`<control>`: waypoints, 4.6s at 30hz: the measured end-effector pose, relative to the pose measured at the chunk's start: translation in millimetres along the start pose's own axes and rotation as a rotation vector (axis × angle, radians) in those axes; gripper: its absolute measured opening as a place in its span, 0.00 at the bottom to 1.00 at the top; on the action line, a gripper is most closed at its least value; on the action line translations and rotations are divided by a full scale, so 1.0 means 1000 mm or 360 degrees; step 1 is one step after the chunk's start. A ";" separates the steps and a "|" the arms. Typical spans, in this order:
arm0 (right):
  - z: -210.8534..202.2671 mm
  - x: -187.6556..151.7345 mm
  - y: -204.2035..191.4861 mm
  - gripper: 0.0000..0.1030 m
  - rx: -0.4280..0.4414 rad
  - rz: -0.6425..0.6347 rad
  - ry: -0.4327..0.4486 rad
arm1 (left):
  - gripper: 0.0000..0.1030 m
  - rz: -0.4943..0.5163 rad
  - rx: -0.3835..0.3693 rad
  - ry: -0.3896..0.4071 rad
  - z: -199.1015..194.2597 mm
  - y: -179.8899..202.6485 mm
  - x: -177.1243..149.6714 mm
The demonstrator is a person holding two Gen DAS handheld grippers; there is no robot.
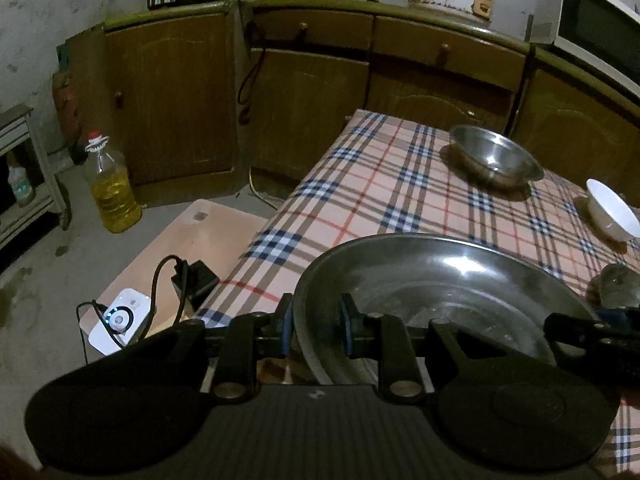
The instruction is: Organize plates and bowls
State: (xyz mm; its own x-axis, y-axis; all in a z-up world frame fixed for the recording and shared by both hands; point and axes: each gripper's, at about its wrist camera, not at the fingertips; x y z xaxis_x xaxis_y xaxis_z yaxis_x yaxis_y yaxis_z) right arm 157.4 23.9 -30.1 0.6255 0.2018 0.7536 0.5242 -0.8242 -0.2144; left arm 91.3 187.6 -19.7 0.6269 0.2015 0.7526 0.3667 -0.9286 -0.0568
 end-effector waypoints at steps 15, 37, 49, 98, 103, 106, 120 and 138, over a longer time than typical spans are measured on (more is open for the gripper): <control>-0.039 0.007 0.004 0.35 -0.0018 0.0017 0.0128 | 0.23 0.0022 -0.0051 0.0078 -0.025 0.013 0.013; -0.091 0.004 0.022 0.35 -0.0118 0.0062 0.0217 | 0.23 0.0099 -0.0159 0.0159 -0.054 0.044 0.020; -0.110 -0.001 0.033 0.35 -0.0163 0.0105 0.0248 | 0.23 0.0141 -0.0200 0.0184 -0.064 0.060 0.021; -0.180 -0.021 0.089 0.35 -0.0423 0.0305 0.0361 | 0.23 0.0315 -0.0452 0.0226 -0.088 0.140 0.022; -0.190 -0.026 0.097 0.35 -0.0459 0.0333 0.0373 | 0.23 0.0339 -0.0490 0.0230 -0.091 0.151 0.019; -0.195 -0.030 0.101 0.35 -0.0486 0.0352 0.0382 | 0.23 0.0359 -0.0510 0.0233 -0.093 0.158 0.018; -0.221 -0.040 0.120 0.35 -0.0581 0.0440 0.0384 | 0.23 0.0417 -0.0613 0.0238 -0.105 0.187 0.015; -0.245 -0.055 0.141 0.35 -0.0675 0.0500 0.0405 | 0.24 0.0486 -0.0680 0.0239 -0.110 0.216 0.008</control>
State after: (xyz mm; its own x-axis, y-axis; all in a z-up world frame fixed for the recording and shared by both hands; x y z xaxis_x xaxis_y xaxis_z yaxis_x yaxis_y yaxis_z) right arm 55.3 -233.0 50.0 0.5277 -0.1769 0.8308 0.0258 -0.9743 -0.2239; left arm 99.9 -45.7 46.2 0.5445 -0.1150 0.8308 -0.1483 -0.9882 -0.0395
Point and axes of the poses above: each gripper's, at about its wrist camera, not at the fingertips, and z roughly the way its jaws point, y to its right, x to its top, and after that the axes turned 9 degrees about x, right-handed
